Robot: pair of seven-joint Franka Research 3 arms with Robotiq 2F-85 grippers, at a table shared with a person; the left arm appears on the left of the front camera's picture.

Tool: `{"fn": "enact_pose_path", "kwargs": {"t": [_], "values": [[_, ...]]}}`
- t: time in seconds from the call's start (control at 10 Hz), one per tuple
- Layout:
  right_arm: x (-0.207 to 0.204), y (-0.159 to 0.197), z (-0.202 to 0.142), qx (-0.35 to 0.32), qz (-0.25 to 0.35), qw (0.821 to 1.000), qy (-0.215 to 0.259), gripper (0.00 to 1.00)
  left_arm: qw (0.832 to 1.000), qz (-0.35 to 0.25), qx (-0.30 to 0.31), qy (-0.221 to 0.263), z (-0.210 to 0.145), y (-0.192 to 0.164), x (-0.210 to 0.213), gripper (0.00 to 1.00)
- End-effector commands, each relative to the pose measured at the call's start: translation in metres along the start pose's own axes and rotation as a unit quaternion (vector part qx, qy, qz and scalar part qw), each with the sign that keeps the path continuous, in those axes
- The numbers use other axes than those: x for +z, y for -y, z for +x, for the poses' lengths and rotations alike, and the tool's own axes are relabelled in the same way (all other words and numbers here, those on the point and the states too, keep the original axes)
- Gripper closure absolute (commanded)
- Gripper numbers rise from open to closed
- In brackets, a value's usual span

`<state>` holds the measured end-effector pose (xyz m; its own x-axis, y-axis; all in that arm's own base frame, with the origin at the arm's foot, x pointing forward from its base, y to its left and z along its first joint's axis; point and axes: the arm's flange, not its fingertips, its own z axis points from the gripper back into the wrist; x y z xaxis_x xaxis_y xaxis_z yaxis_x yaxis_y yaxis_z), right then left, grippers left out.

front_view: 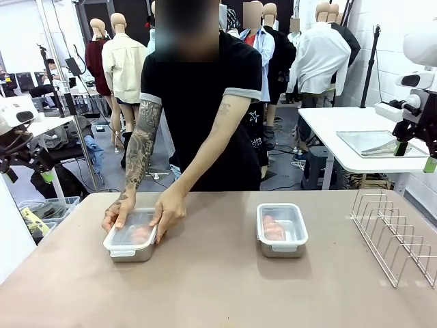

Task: Place the bread in airtight containers.
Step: Release when the human grabs the Airtight Container lid.

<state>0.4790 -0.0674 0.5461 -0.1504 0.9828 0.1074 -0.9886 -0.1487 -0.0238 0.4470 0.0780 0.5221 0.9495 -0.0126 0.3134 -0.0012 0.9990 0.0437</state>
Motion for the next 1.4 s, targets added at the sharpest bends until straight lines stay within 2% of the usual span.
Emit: {"fn": "enact_pose_path", "kwargs": {"t": [0.0, 1.3], "values": [[0.0014, 0.0003, 0.0036, -0.008, 0.003, 1.0, -0.007, 0.0, 1.0, 0.013, 0.008, -0.002, -0.0017, 0.0002, 0.0006, 0.0], [0.0014, 0.0003, 0.0036, -0.008, 0.003, 1.0, -0.007, 0.0, 1.0, 0.013, 0.008, -0.002, -0.0017, 0.0002, 0.0006, 0.0]]}}
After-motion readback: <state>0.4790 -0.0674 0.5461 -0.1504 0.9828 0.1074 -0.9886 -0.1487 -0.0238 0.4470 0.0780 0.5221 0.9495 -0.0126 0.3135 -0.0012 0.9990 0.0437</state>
